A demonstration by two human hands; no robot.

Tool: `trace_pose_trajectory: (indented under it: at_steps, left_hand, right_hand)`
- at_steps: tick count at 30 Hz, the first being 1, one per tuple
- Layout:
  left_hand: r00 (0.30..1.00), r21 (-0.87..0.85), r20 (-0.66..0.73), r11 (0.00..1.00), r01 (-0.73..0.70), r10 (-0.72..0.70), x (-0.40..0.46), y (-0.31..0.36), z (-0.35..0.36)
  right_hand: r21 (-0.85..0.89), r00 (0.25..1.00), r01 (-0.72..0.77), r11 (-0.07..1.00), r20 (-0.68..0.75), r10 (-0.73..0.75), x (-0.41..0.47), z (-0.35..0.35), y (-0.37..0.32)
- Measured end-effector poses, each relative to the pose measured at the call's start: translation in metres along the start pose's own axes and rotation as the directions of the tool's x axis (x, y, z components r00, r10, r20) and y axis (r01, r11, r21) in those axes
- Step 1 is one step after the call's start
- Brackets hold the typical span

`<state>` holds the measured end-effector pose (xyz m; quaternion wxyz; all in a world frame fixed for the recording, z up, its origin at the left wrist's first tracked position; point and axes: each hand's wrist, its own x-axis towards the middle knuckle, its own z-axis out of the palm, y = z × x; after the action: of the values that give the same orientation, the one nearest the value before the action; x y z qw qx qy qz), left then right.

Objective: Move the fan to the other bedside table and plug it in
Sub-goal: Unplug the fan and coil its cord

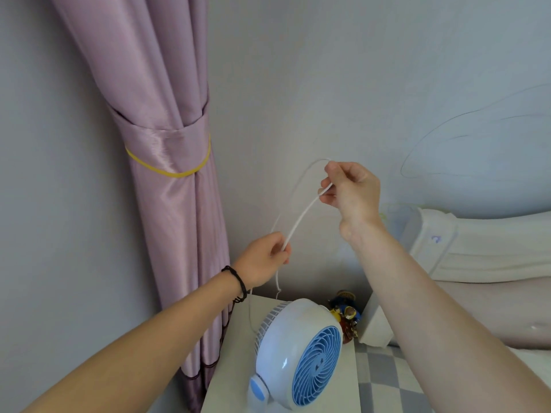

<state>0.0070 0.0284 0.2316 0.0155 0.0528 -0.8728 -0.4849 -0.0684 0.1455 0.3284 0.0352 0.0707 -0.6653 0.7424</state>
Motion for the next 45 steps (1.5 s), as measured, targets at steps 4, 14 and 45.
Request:
trace_pose_trajectory:
  at_steps: [4,14,45]
  left_hand:
    - [0.998,0.255,-0.063,0.967,0.016,0.000,-0.009,-0.014,-0.016]
    - [0.810,0.633,-0.332,0.751,-0.188,0.483,-0.020,0.022,-0.034]
    - [0.896,0.670,-0.307,0.741,-0.035,0.320,-0.034,0.072,-0.058]
  right_hand:
    - [0.145,0.990,-0.109,0.983,-0.077,0.121,0.012,-0.019,-0.001]
    - [-0.048,0.952,-0.164,0.985,0.253,0.170,0.007,-0.050,0.015]
    - [-0.104,0.940,-0.193,0.976,0.266,0.214,-0.022,-0.024,0.017]
